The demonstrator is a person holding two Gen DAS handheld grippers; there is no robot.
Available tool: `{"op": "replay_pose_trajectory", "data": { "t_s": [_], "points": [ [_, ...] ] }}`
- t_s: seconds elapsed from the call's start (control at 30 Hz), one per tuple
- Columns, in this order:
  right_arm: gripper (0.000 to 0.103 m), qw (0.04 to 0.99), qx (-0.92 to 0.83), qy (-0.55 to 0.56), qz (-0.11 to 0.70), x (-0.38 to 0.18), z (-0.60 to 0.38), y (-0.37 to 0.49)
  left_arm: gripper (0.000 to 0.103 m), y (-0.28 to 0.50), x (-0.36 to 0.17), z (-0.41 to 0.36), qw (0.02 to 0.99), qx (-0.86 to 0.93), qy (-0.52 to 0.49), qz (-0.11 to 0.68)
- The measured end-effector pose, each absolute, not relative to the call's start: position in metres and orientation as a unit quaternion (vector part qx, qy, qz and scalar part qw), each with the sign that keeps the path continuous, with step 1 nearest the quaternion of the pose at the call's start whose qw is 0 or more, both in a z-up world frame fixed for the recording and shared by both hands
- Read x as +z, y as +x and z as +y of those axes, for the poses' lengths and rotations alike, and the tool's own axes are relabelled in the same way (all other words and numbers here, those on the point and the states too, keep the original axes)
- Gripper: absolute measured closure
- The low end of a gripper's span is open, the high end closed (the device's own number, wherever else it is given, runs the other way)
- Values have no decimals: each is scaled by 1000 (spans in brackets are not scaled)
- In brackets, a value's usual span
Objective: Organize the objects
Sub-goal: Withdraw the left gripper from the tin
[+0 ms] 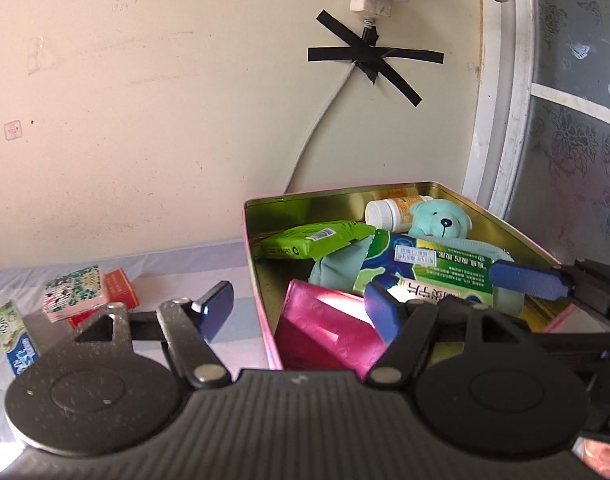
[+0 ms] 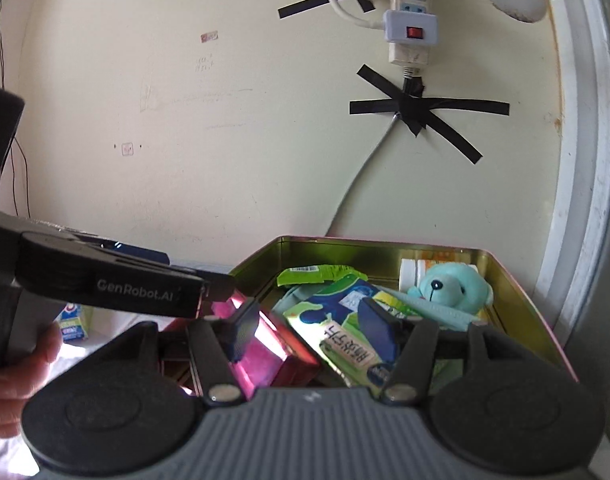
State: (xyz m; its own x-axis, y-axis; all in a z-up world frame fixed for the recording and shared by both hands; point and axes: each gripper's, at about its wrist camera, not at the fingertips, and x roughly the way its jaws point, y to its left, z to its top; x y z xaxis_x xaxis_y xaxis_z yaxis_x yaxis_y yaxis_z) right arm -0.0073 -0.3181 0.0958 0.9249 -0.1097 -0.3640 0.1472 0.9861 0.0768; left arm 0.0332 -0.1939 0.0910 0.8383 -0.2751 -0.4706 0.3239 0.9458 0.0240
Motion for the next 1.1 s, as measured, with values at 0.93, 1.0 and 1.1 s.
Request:
{"op": "replay_pose_trajectory", "data": {
  "t_s": [0.93, 1.0, 1.1],
  "points": [
    [43, 976, 36, 31, 210, 90, -180, 7, 18, -3, 49, -27, 966, -9, 33, 255],
    [42, 973, 55, 24, 221, 87, -164, 21, 18, 7, 43, 0, 965, 27, 27, 259],
    [42, 967, 77, 13, 241, 78, -143, 46, 18, 25, 31, 40, 956, 70, 3, 284]
  ]
}}
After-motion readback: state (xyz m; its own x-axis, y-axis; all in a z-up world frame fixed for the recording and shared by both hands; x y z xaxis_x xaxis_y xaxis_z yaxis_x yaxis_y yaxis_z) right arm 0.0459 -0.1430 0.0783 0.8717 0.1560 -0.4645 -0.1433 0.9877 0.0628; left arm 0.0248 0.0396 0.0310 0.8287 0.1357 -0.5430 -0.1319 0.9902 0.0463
